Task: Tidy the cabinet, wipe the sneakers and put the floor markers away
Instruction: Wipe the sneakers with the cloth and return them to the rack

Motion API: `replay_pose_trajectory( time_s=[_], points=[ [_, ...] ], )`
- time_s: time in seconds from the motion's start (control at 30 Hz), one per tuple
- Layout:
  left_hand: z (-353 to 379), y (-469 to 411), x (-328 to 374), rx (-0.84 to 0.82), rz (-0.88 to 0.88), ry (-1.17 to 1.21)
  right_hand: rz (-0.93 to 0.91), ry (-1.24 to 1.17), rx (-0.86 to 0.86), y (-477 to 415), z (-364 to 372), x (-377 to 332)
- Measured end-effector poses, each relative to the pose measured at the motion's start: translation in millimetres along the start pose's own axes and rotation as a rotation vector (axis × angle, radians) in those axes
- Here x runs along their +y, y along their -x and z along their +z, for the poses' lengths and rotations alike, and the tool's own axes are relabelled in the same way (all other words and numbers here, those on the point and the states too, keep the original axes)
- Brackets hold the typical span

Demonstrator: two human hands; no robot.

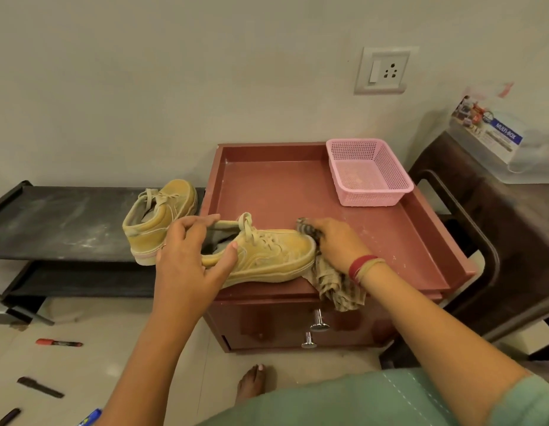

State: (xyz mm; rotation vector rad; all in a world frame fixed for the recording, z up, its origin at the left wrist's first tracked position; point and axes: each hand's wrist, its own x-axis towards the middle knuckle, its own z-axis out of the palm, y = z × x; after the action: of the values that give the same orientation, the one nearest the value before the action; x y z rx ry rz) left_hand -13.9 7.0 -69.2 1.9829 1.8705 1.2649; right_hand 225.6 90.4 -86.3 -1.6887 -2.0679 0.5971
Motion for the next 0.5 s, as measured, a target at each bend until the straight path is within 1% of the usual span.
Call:
replay_pose_trajectory(
  time_s=[0.07,0.1,0.13,0.17,0.23,0.27,0.33,0.37,0.47,0.5],
  points=[
    [-0.7,0.4,-0.1,-0.001,-0.001,-0.002,0.110,-0.112,0.143,1.3,-9.9,7.2],
    [-0.8,0.3,-0.4,0.000,0.006,-0.003,0.100,-0.151,0.197,7.4,-10.5,5.2],
    [-1.2,0.1,-0.6,0.004,0.016,-0.003,0.048,-0.170,0.195,16.7,-8.5,-0.6],
    [-1.1,0.1,-0.7,0.011,0.025,0.000,-0.034,-0.181,0.137,27.7,-4.7,-7.5],
    [0.2,-0.9,-0.5,0.023,0.032,0.010,-0.167,-0.124,0.002,42.2,5.6,-12.2],
    [1.1,-2.3,-0.4,0.027,0.031,0.010,-0.159,-0.102,-0.016,39.2,7.6,-7.2],
    [1.8,-2.4,-0.3,0.035,0.027,0.006,-0.048,-0.151,0.012,30.9,7.8,4.1],
    [1.7,-1.6,-0.4,0.040,0.023,0.011,-0.026,-0.147,0.023,30.5,7.2,5.3],
    [1.8,-2.8,-0.2,0.039,0.026,0.015,-0.164,-0.105,-0.015,41.6,9.3,-0.9],
    [2.5,-3.6,-0.9,0.039,0.027,0.014,-0.176,-0.107,-0.019,44.8,9.6,-0.5]
  ],
)
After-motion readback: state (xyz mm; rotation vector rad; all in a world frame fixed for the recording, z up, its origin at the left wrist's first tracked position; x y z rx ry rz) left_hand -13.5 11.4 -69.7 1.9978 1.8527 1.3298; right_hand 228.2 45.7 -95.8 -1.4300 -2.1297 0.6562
